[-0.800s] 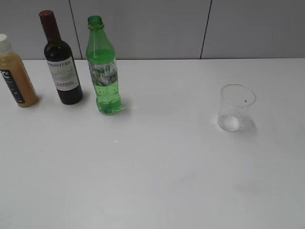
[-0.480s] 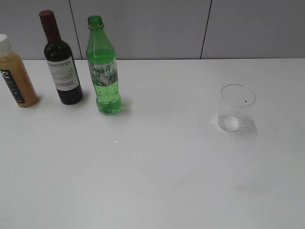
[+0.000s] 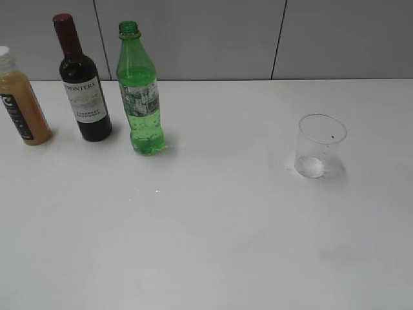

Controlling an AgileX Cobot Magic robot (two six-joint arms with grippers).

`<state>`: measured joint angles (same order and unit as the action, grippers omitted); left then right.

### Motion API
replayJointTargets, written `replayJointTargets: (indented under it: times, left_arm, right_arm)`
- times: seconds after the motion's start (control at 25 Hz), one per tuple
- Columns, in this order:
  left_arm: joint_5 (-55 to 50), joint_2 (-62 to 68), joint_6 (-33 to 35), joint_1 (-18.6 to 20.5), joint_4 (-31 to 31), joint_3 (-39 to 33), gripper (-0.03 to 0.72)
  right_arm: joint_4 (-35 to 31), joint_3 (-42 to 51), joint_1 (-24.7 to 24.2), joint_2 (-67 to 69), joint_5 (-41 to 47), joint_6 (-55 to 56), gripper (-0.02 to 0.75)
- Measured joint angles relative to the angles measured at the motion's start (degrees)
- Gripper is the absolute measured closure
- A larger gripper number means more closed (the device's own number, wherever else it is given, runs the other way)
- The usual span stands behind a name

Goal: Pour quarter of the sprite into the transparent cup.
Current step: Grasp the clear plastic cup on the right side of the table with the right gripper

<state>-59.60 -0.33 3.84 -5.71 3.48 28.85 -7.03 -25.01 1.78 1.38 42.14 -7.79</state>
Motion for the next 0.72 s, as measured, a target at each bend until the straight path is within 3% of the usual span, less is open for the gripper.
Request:
replayJointTargets:
  times: [0.72]
  left_arm:
    - [0.0, 0.0, 0.0, 0.0, 0.0, 0.0, 0.46]
  right_arm:
    - [-1.17, 0.0, 0.0, 27.13, -33.26, -3.22, 0.104]
